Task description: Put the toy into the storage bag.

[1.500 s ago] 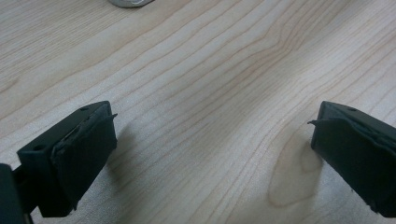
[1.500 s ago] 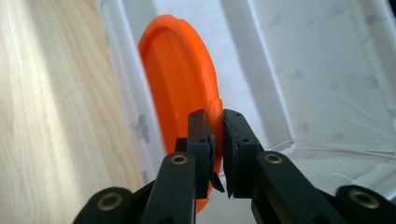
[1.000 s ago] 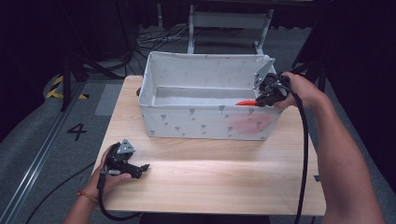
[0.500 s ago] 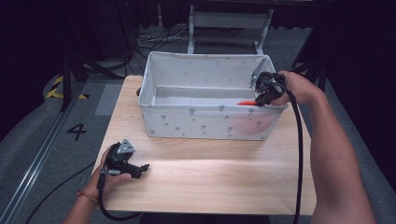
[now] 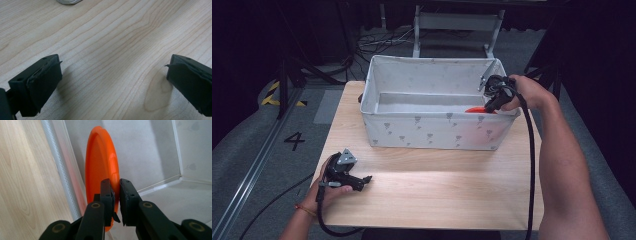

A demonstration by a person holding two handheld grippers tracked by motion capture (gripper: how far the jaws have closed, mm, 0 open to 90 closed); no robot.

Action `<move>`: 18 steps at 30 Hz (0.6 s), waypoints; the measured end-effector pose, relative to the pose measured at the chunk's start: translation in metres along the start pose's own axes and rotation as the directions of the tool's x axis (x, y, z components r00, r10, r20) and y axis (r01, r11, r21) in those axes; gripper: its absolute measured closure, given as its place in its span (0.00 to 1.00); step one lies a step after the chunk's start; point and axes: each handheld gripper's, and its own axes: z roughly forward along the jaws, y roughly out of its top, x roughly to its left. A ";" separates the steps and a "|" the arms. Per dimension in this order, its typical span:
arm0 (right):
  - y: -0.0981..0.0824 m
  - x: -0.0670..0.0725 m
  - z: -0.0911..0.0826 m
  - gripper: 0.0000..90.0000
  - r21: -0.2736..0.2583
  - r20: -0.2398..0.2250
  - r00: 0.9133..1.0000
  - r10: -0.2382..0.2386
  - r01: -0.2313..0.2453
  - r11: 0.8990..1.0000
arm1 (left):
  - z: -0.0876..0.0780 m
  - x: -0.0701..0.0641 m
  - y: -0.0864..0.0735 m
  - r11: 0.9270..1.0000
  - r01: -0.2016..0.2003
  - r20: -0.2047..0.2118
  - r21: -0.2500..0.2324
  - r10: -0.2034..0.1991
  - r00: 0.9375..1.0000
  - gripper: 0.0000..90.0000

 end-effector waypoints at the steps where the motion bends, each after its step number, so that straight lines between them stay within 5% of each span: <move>1: 0.000 0.000 0.000 0.90 0.000 0.000 1.000 0.000 0.000 1.000 | 0.000 0.000 0.000 1.000 0.000 0.000 0.000 0.000 1.000 0.00; 6: 0.001 0.001 0.003 0.88 0.027 -0.013 1.000 0.006 -0.005 1.000 | 0.000 0.000 0.000 1.000 0.000 0.000 0.000 0.000 1.000 0.00; 12: -0.004 0.002 -0.010 0.75 -0.048 0.062 0.997 0.044 -0.041 0.998 | 0.000 0.000 0.000 1.000 0.000 0.000 0.000 0.000 1.000 0.00; 14: -0.009 0.005 -0.015 0.66 -0.150 0.062 0.994 0.087 -0.077 0.986 | 0.000 0.000 0.000 1.000 0.000 -0.001 0.000 0.000 1.000 0.00; 15: -0.009 0.005 -0.015 0.66 -0.150 0.062 0.994 0.087 -0.077 0.986 | 0.000 0.000 0.000 1.000 0.000 -0.001 0.000 0.000 1.000 0.00; 18: -0.018 0.010 -0.020 0.54 -0.253 0.076 0.984 0.160 -0.136 0.958 | 0.000 0.000 0.000 1.000 -0.002 -0.002 -0.001 0.002 1.000 0.00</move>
